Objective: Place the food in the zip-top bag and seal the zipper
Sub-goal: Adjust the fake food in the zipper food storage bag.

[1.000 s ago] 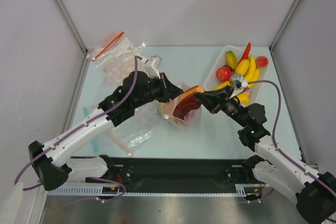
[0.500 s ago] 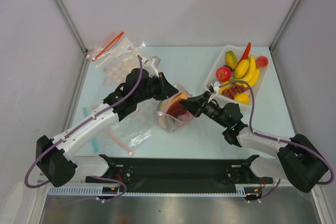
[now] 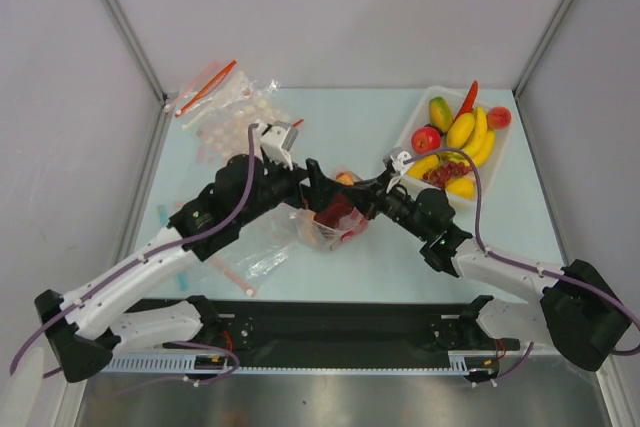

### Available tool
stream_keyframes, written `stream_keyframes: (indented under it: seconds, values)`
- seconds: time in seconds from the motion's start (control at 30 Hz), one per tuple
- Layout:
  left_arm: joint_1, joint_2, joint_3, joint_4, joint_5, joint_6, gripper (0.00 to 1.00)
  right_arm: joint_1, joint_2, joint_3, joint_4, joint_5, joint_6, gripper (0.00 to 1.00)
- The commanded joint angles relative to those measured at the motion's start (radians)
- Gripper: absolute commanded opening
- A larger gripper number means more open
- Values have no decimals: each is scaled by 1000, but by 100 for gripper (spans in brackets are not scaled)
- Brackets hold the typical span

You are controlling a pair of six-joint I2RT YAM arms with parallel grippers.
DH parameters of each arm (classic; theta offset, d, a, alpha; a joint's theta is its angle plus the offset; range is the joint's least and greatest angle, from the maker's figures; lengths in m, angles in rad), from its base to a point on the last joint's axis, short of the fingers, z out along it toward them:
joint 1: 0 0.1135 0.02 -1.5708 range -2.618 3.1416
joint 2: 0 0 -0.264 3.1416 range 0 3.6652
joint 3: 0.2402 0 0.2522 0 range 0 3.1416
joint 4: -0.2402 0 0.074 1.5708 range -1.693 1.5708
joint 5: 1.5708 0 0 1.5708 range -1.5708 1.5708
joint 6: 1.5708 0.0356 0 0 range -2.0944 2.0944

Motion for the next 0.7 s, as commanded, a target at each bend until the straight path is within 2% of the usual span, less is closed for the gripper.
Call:
stream_keyframes:
  seconds: [0.0,0.1,0.3,0.33,0.53,0.67]
  values:
    - [-60,-97,-138,72,-135,182,100,-6,9,50,-41,41,-32,0]
    - [-74,-183,-279,216,-141,288,100,-15,3,58,-73,53,-25,0]
    - [-123,-289,-428,368,-173,443,100,-51,26,92,-143,59,-5,1]
    - [-132,-289,-439,394,-170,508,100,-58,26,93,-148,58,0,1]
    - [-179,-208,-418,383,-216,621,100,-71,24,92,-142,17,17,3]
    - [-183,-165,-400,364,-184,656,90,-75,24,96,-145,4,20,4]
